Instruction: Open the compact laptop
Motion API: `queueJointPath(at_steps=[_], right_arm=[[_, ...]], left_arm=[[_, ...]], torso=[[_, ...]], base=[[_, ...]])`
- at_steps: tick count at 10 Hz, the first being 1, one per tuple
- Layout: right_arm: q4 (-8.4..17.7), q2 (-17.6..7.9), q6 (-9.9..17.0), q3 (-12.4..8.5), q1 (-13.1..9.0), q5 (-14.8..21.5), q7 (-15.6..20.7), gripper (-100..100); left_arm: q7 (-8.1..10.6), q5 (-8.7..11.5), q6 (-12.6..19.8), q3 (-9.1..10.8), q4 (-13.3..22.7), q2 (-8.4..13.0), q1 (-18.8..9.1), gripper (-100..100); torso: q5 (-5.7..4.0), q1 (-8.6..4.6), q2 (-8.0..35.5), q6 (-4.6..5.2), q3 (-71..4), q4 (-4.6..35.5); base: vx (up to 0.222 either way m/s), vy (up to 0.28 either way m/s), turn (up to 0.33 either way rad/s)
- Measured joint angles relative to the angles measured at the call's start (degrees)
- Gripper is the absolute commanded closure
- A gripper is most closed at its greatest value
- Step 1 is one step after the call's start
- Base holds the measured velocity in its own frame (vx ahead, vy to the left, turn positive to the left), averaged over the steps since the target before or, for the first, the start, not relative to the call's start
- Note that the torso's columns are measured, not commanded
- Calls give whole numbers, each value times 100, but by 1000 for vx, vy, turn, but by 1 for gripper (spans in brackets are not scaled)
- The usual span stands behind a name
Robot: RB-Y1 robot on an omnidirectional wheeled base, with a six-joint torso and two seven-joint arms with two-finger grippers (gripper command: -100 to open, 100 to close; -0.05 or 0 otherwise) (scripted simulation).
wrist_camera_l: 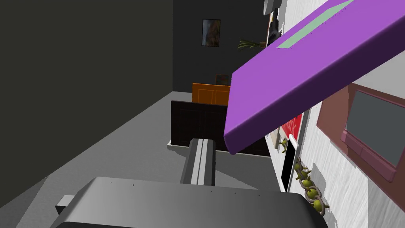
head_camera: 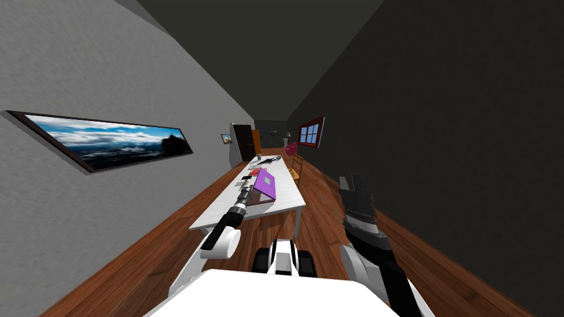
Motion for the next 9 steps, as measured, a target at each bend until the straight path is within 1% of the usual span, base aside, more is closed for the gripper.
queueJointPath(at_steps=[2,3,4,5,7,8,9], right_arm=[[0,0,0,0,0,0,0,0],[0,0,0,0,0,0,0,0],[0,0,0,0,0,0,0,0],[0,0,0,0,0,0,0,0],[0,0,0,1,0,0,0,0],[0,1,0,1,0,0,0,0],[0,0,0,0,0,0,0,0]], left_arm=[[86,61,-225,-13,288,-78,-92,100],[126,87,-302,-14,396,-99,-138,100],[187,138,-403,1,591,-135,-264,100],[227,162,-467,5,703,-162,-319,100],[241,171,-484,2,734,-171,-323,100],[241,171,-483,1,733,-173,-322,-100],[245,183,-436,5,647,-161,-290,-100]], torso=[[1,-1,-3,8,-1,-3],[0,-2,-5,4,-3,-2],[0,-2,1,0,1,0],[-1,-5,4,0,3,1],[-5,-18,-4,2,-2,-1],[-3,-11,-4,1,-2,-1],[0,0,-2,-1,-1,0]], base=[[0,43,-1],[-19,42,98],[-18,34,92],[0,0,0],[13,-25,-69],[17,-14,-12],[24,-5,25]])
